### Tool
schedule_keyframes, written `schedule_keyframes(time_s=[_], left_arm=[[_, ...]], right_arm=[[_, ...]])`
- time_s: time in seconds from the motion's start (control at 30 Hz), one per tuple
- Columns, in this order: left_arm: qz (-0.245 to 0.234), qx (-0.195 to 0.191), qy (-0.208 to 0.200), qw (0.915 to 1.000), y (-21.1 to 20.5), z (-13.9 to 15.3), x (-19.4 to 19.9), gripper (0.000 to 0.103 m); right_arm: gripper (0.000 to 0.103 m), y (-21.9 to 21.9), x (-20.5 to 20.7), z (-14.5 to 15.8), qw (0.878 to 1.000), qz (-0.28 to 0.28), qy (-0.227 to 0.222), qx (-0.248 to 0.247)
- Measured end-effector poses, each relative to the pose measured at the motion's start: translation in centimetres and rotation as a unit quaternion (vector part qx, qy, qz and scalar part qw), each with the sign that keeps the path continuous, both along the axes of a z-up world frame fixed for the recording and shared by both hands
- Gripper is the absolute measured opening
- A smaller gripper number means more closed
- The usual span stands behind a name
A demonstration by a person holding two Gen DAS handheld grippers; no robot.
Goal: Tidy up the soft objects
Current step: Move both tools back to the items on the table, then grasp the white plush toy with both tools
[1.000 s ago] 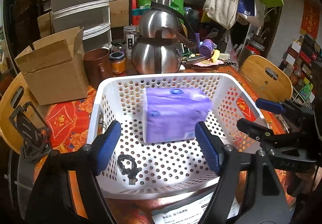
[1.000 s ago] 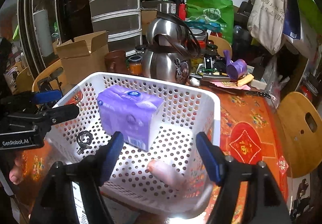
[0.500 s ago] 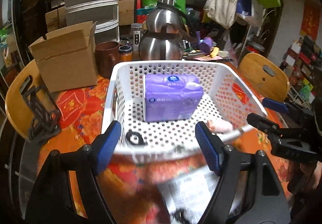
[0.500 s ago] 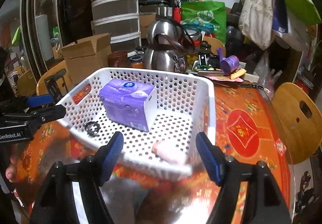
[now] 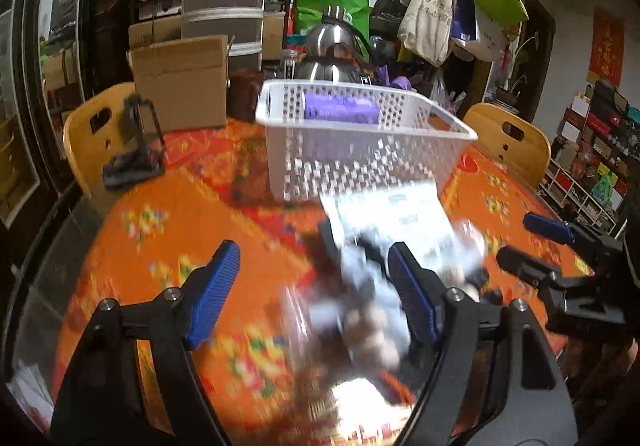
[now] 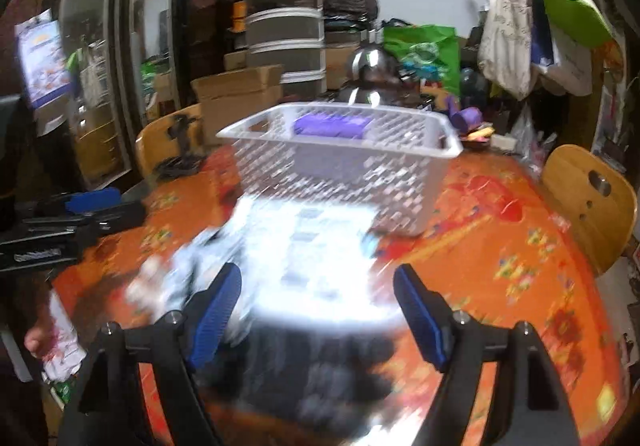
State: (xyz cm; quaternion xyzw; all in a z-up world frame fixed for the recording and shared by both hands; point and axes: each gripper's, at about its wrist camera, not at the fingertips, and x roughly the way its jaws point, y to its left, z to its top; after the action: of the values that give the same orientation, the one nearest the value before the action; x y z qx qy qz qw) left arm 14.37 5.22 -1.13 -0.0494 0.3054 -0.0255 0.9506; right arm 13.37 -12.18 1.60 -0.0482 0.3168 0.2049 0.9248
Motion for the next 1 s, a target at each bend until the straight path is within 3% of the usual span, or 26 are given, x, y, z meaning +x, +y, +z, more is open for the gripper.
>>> schedule_keyframes(time_s=[0.27,0.37,0.43,0.7,0.83,1.0], left_arm=[[0.007,-0.034,-0.002,0.9994,0.0,-3.3,-6.1,0.074],[0.002,-0.04,0.002,0.9992,-0.4,-4.3,-7.3,0.067],[-0.001,-0.039,0.003,0.9993,-0.7,-4.6,-6.8,0.059],[-0.034,-0.035,0.023,0.9985,-2.2,-5.6,-5.6,0.035],[-0.047,-0.041,0.028,0.9977,-2.7,-5.8,-4.9,0.027],[-0.057,-0.04,0.027,0.9972,-3.0,-5.8,-4.7,0.015]], right_arm=[[0.078,1.6,-3.7,-1.6,1.0,0.014,-0.009,0.008],[0.078,1.9,-3.6,-2.0,1.0,0.018,-0.004,0.013],[0.073,2.1,-3.2,-2.1,1.0,0.023,0.001,0.02],[0.036,3.0,-2.0,-3.0,0.998,0.042,0.022,0.033],[0.031,3.3,-1.7,-3.1,0.998,0.048,0.024,0.034],[0.014,3.9,-1.6,-3.3,0.997,0.062,0.025,0.035]])
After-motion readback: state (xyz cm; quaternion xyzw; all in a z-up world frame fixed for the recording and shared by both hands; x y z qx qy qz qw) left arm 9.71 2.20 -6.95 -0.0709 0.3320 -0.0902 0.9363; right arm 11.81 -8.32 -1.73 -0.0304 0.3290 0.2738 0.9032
